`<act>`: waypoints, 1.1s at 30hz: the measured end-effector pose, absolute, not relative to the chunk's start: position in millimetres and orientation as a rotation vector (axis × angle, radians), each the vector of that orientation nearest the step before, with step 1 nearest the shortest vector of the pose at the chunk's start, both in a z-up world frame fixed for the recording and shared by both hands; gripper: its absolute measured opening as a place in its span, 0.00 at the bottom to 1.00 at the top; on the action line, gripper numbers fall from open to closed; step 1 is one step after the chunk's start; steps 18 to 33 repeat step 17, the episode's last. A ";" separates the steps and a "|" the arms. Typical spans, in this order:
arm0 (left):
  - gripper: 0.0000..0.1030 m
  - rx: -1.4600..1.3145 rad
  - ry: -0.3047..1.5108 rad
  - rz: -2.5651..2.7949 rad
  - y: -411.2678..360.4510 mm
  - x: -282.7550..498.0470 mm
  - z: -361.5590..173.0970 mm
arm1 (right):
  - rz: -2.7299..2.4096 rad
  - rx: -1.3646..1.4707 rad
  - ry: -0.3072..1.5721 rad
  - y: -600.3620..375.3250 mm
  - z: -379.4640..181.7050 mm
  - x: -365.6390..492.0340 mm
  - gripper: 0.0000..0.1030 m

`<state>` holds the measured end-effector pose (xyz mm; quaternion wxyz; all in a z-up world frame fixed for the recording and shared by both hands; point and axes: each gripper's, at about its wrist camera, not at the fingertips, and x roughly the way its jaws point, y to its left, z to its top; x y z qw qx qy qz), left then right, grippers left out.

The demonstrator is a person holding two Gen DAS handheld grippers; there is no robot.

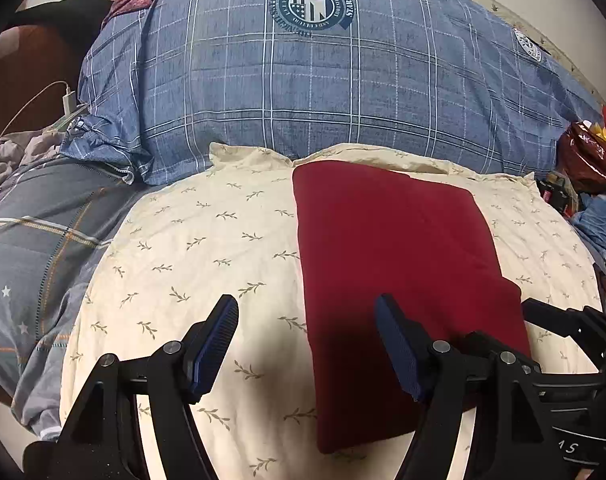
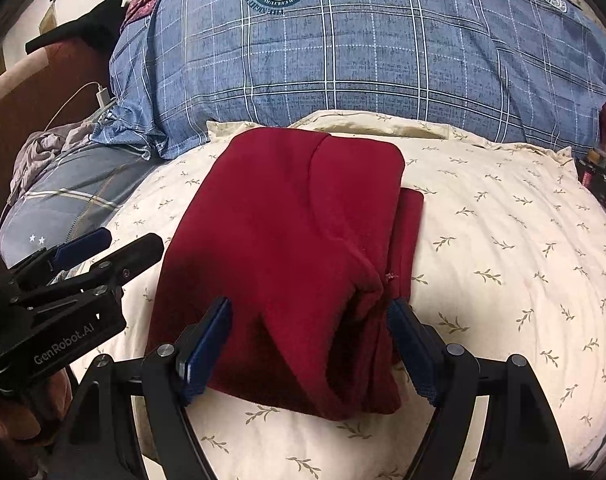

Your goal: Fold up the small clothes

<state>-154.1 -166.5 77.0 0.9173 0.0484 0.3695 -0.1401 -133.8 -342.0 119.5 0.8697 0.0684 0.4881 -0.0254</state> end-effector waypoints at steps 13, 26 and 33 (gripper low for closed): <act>0.68 0.065 0.780 -0.291 -162.4 -132.5 64.4 | -0.064 0.152 1.026 -351.9 113.6 -123.2 0.78; 0.68 0.050 0.793 -0.279 -155.0 -119.8 59.8 | -0.090 0.190 1.012 -376.7 118.2 -118.8 0.78; 0.68 0.050 0.793 -0.279 -155.0 -119.8 59.8 | -0.090 0.190 1.012 -376.7 118.2 -118.8 0.78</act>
